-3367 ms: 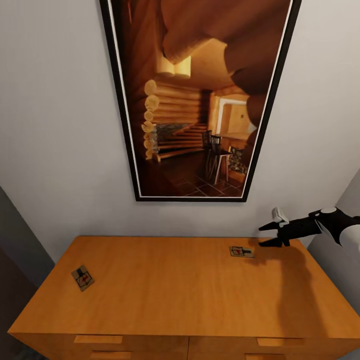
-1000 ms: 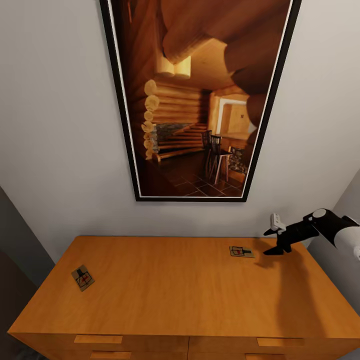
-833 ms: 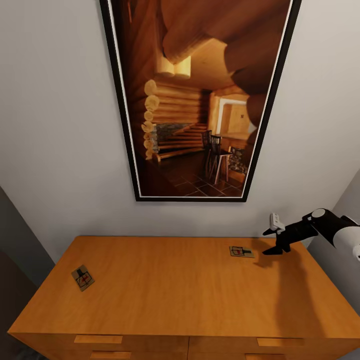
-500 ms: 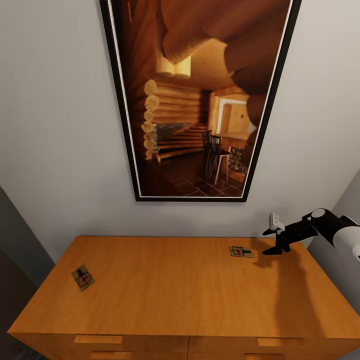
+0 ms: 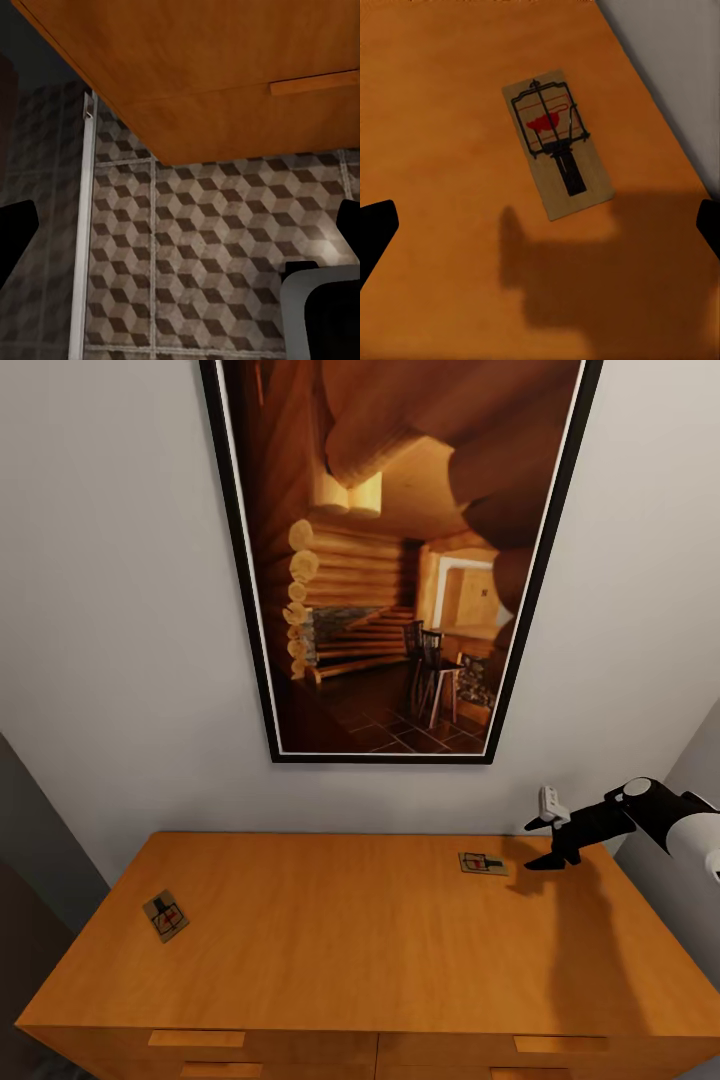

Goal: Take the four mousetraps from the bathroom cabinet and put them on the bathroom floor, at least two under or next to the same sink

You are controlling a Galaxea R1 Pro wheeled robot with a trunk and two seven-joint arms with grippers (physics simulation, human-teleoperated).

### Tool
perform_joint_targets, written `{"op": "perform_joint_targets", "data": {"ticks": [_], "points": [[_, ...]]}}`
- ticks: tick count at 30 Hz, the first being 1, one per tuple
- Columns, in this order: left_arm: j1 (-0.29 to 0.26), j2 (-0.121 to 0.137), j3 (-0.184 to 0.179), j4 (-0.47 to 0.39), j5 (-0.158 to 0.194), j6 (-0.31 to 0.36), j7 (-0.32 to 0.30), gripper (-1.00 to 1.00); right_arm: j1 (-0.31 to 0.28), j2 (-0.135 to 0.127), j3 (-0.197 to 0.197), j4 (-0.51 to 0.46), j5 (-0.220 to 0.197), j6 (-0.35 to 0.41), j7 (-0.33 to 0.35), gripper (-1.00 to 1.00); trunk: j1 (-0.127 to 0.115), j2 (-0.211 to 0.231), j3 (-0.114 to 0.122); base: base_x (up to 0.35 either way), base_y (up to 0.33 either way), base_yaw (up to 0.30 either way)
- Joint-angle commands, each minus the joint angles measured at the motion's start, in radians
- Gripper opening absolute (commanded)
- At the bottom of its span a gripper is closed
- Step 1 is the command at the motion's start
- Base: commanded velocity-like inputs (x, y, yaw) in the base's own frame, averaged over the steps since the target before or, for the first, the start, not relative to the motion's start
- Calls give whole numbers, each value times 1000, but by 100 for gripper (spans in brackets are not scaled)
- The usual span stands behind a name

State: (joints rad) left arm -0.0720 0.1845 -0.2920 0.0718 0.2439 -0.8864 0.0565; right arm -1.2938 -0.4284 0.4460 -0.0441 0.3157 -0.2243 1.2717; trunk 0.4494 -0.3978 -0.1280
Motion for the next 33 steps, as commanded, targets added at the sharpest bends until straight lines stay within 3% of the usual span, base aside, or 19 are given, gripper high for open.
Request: {"op": "perform_joint_targets", "data": {"ticks": [1,33], "points": [[-2,0,-9,3,2,-5,6,100,-1,0,-3,-1,6,-9,2,100,1,-2,-3,0,0,0],[-2,-2,-9,3,2,-5,5,100,0,-2,-4,-3,5,-14,2,100,1,-2,-49,0,0,0]]}}
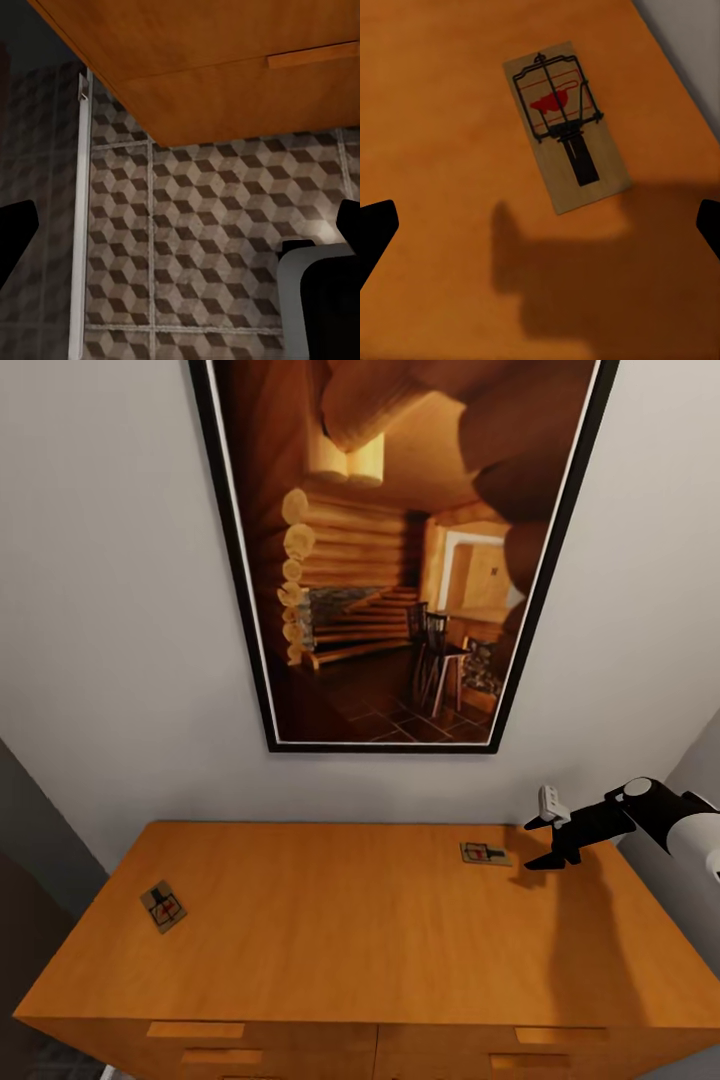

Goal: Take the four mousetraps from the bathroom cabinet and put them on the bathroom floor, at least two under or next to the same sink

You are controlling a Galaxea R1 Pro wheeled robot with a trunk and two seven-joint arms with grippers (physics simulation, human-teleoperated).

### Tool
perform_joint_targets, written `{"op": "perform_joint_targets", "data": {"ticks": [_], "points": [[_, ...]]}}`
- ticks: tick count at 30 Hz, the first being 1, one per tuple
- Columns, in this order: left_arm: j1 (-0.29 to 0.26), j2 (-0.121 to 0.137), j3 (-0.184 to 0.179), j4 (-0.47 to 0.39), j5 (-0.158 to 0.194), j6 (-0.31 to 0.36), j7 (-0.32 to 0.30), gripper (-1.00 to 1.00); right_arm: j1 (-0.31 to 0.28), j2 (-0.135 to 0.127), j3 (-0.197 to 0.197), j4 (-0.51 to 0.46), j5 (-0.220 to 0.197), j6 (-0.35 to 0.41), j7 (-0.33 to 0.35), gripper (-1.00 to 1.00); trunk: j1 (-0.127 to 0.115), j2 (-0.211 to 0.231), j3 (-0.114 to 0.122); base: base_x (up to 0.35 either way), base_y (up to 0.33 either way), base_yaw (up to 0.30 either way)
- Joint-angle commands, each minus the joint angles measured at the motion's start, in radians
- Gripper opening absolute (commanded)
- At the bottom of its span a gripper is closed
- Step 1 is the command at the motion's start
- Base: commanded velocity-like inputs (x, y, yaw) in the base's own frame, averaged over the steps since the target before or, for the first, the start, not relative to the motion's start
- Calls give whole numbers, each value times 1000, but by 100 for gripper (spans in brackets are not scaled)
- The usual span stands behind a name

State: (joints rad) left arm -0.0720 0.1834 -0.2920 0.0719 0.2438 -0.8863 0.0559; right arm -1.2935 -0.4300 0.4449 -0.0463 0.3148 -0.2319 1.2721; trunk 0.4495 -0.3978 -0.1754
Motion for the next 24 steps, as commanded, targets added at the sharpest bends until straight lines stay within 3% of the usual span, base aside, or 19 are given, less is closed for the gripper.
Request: {"op": "perform_joint_targets", "data": {"ticks": [1,24], "points": [[-2,-1,-9,3,2,-5,6,100,0,-1,-3,-1,6,-6,2,100,1,-2,-4,0,0,0],[-2,-1,-9,3,2,-5,6,100,0,-6,-8,-25,7,-12,4,100,1,-2,-12,0,0,0]]}}
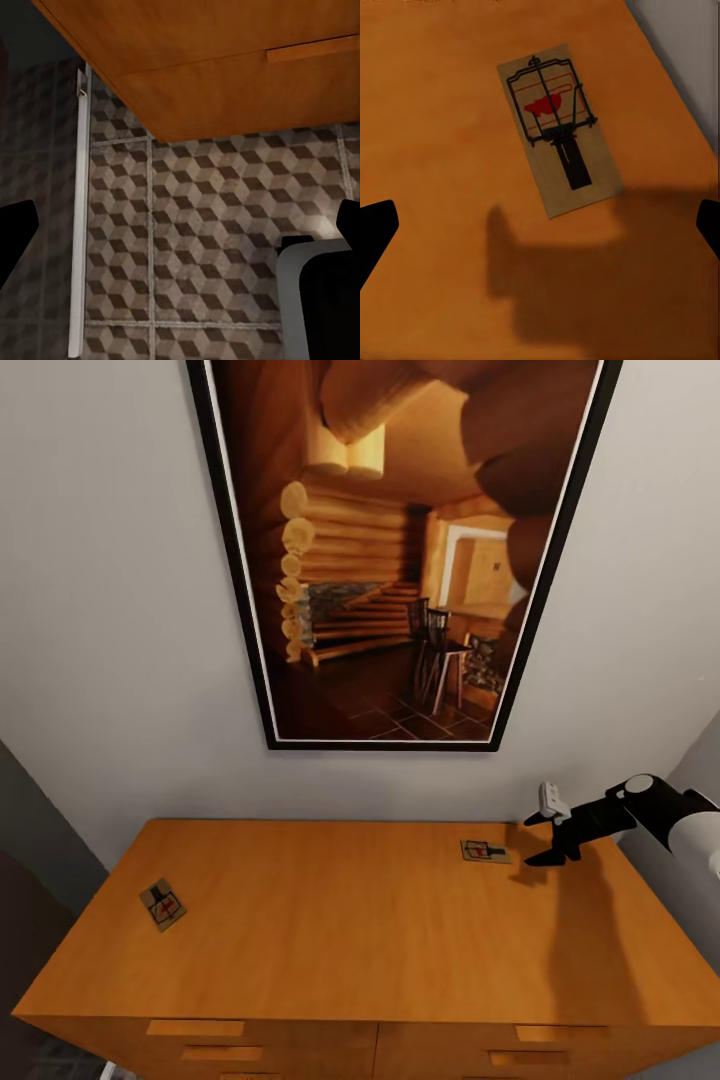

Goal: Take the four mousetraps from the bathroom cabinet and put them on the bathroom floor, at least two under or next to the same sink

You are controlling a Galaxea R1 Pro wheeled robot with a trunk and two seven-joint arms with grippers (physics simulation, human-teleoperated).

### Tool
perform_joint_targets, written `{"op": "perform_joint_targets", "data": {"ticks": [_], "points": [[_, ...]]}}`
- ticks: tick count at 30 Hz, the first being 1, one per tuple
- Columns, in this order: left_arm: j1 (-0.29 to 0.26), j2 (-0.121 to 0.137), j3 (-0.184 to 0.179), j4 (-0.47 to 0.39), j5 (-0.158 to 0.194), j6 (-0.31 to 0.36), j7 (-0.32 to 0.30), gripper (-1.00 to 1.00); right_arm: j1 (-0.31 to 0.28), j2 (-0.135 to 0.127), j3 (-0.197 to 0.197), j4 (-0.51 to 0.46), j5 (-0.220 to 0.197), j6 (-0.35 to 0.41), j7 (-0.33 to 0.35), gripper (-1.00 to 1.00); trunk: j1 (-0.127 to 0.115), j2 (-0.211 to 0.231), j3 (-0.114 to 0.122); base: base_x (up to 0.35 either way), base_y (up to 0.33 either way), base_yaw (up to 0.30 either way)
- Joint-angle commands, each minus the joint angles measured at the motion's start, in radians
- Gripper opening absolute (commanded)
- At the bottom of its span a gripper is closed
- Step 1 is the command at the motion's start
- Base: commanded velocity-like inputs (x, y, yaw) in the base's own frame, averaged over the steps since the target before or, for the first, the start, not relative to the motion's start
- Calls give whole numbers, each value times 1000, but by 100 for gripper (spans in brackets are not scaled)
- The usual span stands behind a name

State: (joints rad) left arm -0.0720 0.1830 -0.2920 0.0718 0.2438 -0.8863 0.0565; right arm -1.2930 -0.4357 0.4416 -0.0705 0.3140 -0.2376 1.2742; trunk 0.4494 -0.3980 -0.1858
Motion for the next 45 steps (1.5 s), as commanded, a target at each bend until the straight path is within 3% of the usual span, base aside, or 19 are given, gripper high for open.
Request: {"op": "perform_joint_targets", "data": {"ticks": [1,31,45], "points": [[-2,0,-9,3,2,-5,6,100,-1,-1,-5,-3,8,-6,2,100,1,-2,-2,0,0,0],[-2,1,-9,3,3,-5,6,100,-1,0,-6,-17,-24,-6,2,100,1,-2,-2,67,0,0],[-2,1,-8,3,3,-5,6,100,-1,5,-4,-6,-79,-4,20,100,1,-2,-2,0,0,0]]}}
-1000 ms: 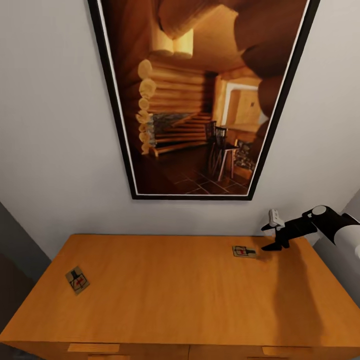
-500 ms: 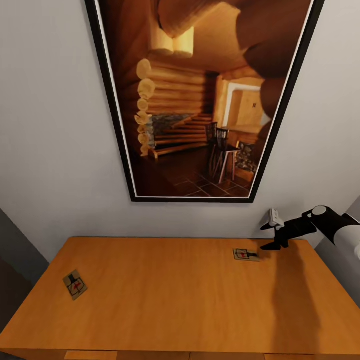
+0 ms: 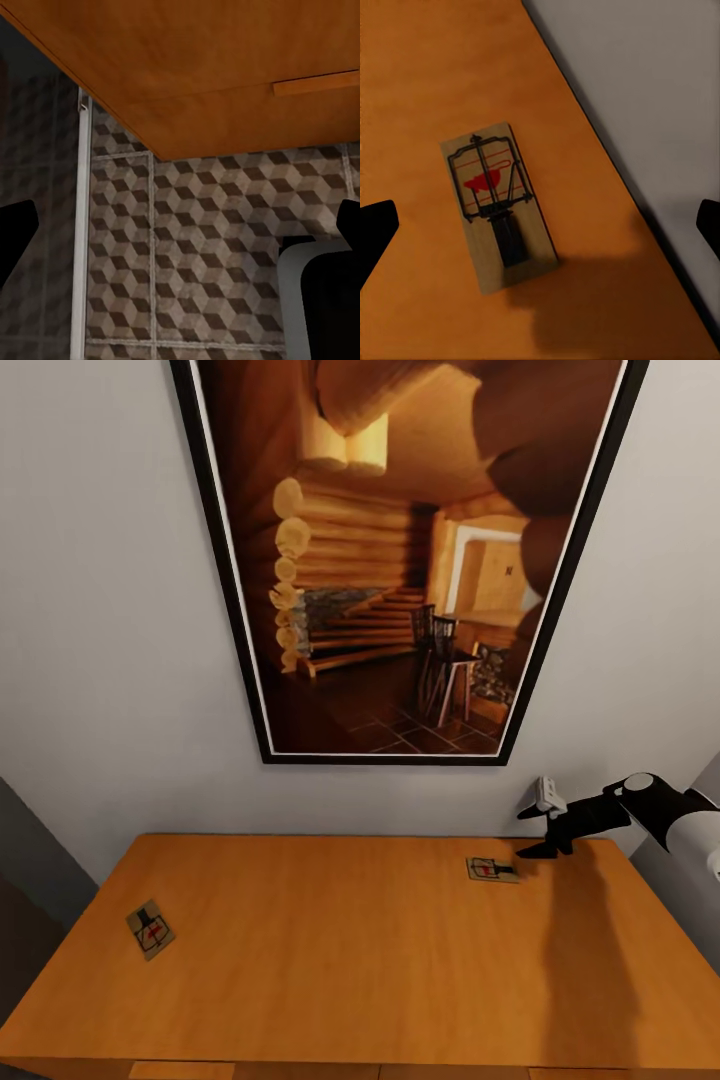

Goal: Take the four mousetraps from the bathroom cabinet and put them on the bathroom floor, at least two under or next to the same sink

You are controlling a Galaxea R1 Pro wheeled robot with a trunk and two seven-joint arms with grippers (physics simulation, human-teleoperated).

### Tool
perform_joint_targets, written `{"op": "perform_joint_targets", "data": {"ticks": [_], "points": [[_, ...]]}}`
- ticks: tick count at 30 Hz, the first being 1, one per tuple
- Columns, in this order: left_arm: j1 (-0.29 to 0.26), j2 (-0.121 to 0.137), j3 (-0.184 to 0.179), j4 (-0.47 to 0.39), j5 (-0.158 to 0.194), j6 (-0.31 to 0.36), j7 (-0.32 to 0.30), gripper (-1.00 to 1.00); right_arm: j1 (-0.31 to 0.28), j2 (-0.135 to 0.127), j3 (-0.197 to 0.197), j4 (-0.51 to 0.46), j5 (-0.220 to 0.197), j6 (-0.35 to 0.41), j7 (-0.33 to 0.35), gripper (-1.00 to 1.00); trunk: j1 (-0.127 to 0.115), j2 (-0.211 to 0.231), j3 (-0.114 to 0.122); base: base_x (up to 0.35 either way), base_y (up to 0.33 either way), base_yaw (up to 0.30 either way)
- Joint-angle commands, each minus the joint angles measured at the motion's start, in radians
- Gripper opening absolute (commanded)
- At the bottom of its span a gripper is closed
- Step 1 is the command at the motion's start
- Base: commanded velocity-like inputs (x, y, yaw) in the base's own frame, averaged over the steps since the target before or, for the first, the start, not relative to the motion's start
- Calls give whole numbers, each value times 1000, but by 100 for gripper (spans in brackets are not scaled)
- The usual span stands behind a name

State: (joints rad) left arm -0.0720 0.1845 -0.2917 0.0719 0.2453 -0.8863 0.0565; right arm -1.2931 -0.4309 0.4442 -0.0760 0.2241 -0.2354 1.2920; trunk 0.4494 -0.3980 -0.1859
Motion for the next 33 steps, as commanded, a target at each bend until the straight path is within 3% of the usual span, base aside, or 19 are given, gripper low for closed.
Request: {"op": "perform_joint_targets", "data": {"ticks": [1,33], "points": [[-2,0,-9,3,2,-5,6,100,-1,0,-7,-1,10,-6,3,100,1,-2,-2,0,0,0],[-2,0,-9,3,2,-5,6,100,0,1,-7,5,8,-5,6,100,1,-2,-37,0,0,0]]}}
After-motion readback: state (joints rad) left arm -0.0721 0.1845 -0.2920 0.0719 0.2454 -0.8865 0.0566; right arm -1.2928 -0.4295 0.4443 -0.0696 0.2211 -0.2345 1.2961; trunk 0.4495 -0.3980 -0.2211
